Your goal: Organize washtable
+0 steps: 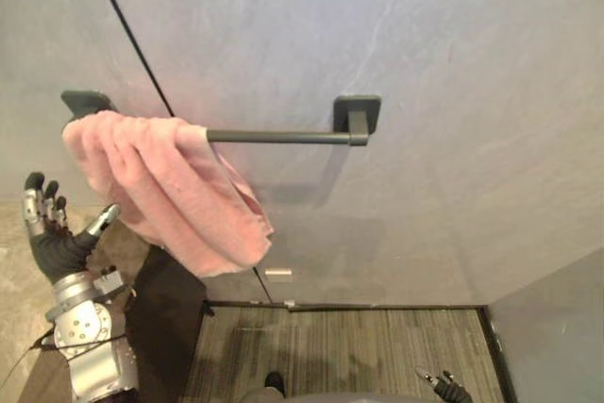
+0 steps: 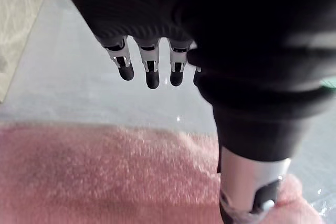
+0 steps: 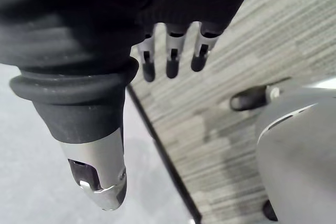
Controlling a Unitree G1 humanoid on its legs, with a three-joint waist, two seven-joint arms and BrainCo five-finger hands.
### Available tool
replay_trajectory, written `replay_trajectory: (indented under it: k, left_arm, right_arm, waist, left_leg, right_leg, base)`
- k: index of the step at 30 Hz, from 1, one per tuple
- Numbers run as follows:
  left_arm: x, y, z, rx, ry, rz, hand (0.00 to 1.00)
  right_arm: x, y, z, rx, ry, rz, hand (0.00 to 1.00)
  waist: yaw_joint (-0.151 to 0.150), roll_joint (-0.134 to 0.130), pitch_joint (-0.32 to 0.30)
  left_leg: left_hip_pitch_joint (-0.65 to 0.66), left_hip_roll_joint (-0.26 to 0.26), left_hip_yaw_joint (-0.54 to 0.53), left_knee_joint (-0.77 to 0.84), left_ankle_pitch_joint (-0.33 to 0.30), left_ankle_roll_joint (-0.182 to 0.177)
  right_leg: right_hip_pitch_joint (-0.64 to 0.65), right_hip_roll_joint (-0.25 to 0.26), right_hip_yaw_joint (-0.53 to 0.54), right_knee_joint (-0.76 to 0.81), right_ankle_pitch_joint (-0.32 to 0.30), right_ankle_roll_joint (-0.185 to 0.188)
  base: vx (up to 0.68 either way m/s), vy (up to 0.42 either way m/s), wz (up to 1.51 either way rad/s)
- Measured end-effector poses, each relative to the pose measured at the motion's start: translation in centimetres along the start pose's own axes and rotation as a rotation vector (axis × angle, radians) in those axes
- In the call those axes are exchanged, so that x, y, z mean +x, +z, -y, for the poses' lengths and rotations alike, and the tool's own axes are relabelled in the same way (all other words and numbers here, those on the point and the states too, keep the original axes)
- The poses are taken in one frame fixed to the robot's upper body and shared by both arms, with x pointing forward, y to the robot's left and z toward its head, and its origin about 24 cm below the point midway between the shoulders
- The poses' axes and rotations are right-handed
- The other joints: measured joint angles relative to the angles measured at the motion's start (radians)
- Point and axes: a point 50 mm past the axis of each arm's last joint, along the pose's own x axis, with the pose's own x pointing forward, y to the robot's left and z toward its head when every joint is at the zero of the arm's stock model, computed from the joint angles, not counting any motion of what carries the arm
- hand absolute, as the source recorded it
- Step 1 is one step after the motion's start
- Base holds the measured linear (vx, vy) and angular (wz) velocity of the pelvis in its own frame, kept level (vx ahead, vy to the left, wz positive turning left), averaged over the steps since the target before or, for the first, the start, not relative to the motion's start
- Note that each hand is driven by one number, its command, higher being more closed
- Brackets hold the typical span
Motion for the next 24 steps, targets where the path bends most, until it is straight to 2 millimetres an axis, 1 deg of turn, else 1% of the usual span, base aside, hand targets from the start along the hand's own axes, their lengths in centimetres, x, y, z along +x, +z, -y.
replay_trajectory:
  k: [5,10,14,17,24]
  left_arm:
    - [-0.1,-0.9,0.9,-0.019,-0.039,-0.040,0.00]
    - [-0.1,-1.0,1.2,-0.021,-0.075,-0.045,0.00]
    - [-0.4,-1.8,1.9,-0.016,-0.128,-0.088,0.00]
    - [-0.4,-1.9,2.2,-0.011,-0.159,-0.098,0.00]
    - [-0.3,-1.8,2.1,-0.002,-0.176,-0.096,0.00]
  right_arm:
    - [0.0,-0.1,0.0,-0.005,0.008,-0.003,0.00]
    - [-0.1,-0.2,0.0,-0.014,0.009,-0.006,0.00]
    - [0.0,-0.1,0.1,-0.018,0.009,-0.003,0.00]
    - [0.0,0.1,0.2,-0.031,0.008,0.001,0.00]
    - [0.0,0.1,0.4,-0.042,0.006,-0.008,0.00]
  waist:
    - [0.000,0.000,-0.002]
    - [0.000,0.000,-0.002]
    - [0.001,-0.001,-0.003]
    - [0.001,-0.002,-0.004]
    - [0.003,-0.007,-0.005]
  left_leg:
    - [0.001,0.000,0.005,0.000,0.000,0.000]
    - [0.002,0.000,0.007,0.000,-0.001,0.000]
    - [-0.003,0.001,0.012,0.000,-0.001,0.000]
    - [-0.006,0.001,0.023,0.000,-0.005,0.000]
    - [-0.014,0.000,0.033,0.001,-0.011,0.000]
  right_leg:
    - [-0.001,0.000,0.003,0.000,0.001,-0.001]
    - [-0.002,0.000,0.006,0.001,0.001,-0.001]
    - [-0.013,0.000,0.013,0.004,0.001,-0.001]
    - [-0.022,-0.001,0.024,0.004,0.002,0.001]
    - [-0.034,-0.001,0.031,0.001,0.002,0.001]
  base:
    - [0.00,0.000,0.00]
    - [0.00,0.000,0.00]
    - [-0.01,-0.006,-0.03]
    - [-0.01,-0.009,-0.10]
    - [0.00,-0.006,-0.04]
